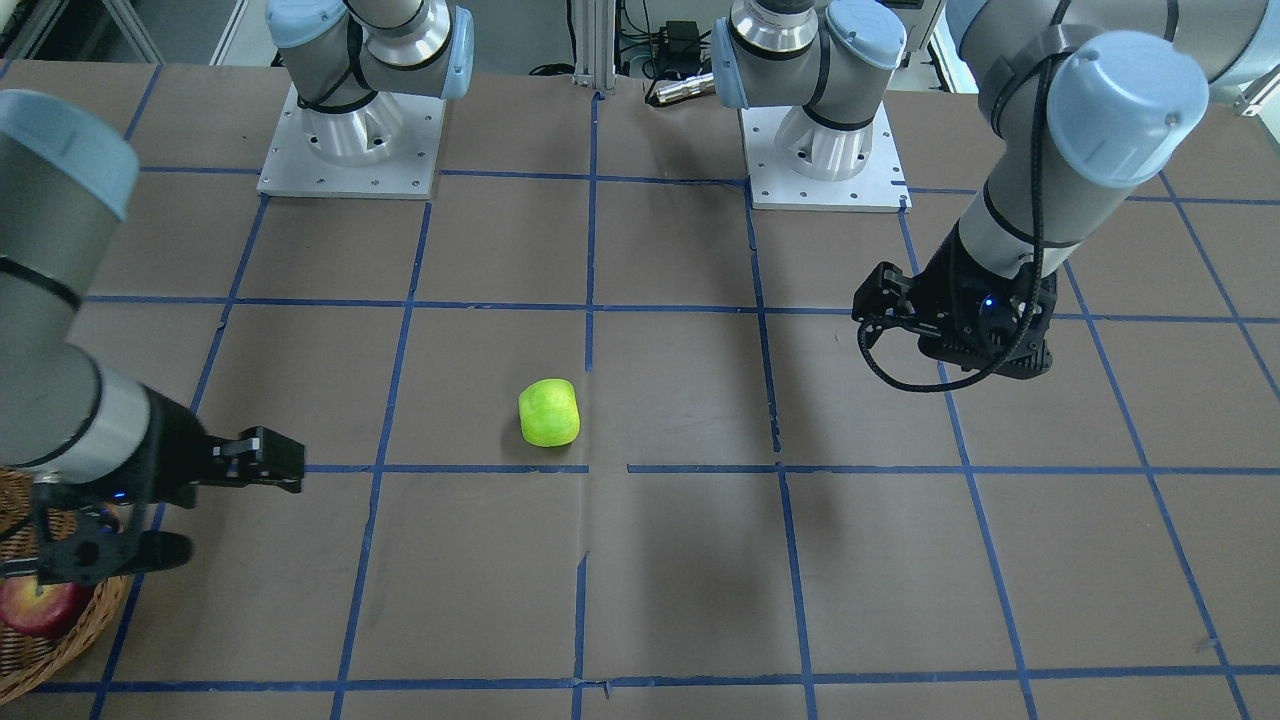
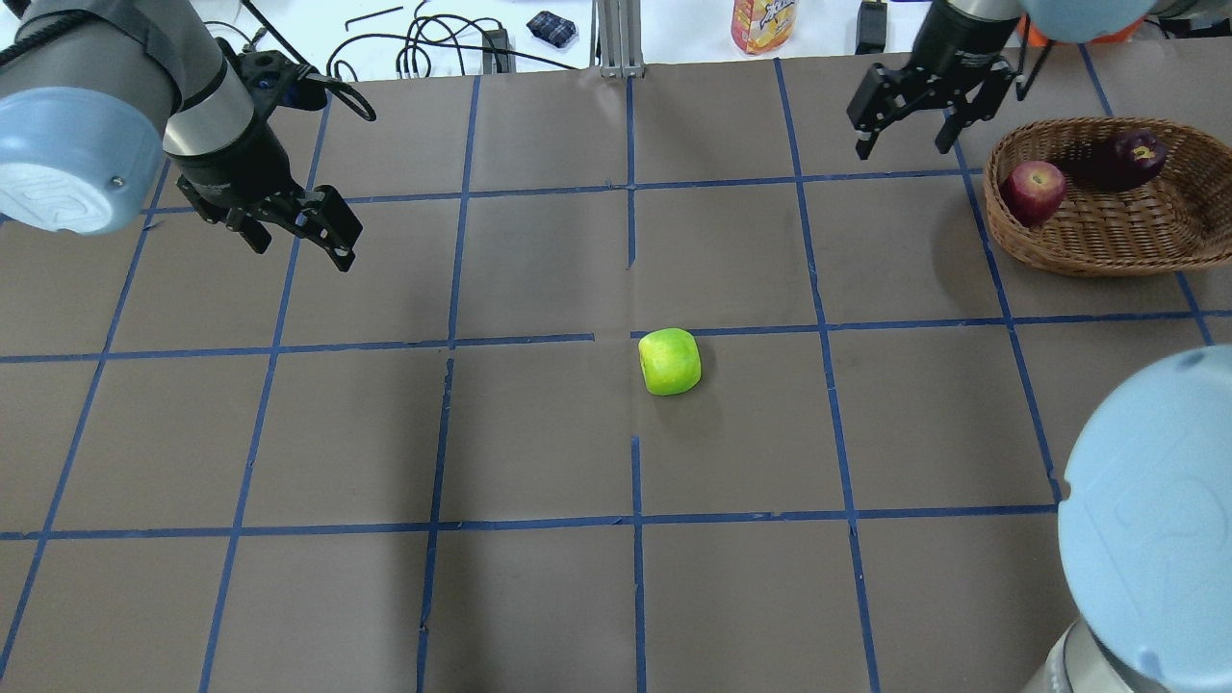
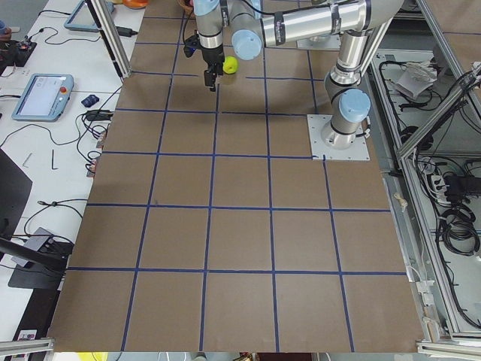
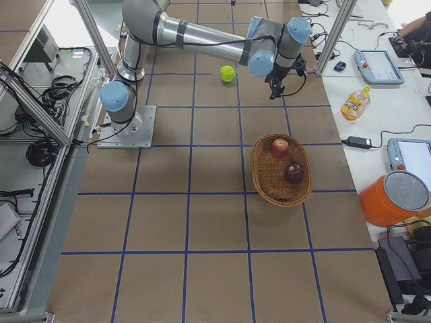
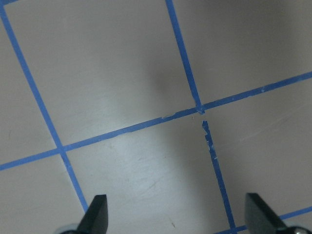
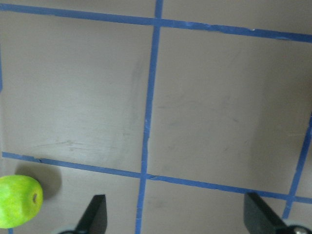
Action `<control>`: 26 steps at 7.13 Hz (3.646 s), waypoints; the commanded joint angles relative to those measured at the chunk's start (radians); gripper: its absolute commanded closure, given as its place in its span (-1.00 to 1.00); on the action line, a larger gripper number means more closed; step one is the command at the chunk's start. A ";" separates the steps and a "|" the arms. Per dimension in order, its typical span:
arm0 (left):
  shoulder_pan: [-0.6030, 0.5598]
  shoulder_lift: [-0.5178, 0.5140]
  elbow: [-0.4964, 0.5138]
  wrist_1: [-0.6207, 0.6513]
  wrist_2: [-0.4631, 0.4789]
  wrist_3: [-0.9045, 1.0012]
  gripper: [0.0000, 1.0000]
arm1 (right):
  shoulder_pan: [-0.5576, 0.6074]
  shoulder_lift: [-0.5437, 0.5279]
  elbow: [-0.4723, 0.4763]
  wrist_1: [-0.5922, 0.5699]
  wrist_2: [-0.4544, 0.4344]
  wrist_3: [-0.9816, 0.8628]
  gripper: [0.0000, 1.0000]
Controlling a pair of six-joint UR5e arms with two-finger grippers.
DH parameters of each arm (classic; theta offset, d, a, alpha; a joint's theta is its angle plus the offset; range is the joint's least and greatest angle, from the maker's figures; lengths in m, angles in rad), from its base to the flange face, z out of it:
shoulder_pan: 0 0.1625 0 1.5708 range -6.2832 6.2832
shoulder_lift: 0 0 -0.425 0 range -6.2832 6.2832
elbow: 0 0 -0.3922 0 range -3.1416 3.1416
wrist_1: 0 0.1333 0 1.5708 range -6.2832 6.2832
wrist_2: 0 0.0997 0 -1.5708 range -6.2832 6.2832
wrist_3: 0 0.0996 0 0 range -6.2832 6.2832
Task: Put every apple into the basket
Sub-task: 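Withdraw the left gripper from the green apple while the right gripper moves back toward it, then grasp the green apple with the right gripper, then carry the green apple into the wicker basket and open the right gripper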
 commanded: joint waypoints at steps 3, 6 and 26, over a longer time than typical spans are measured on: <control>-0.102 -0.017 0.132 -0.088 0.006 -0.144 -1.00 | 0.318 -0.005 0.154 -0.157 -0.056 0.468 -1.00; -0.044 0.021 0.137 -0.147 0.008 -0.126 -1.00 | 0.397 -0.026 0.495 -0.568 -0.098 0.476 -1.00; -0.069 0.047 0.124 -0.144 0.000 -0.152 -1.00 | -0.461 0.072 0.193 -0.567 -0.045 -0.601 -0.90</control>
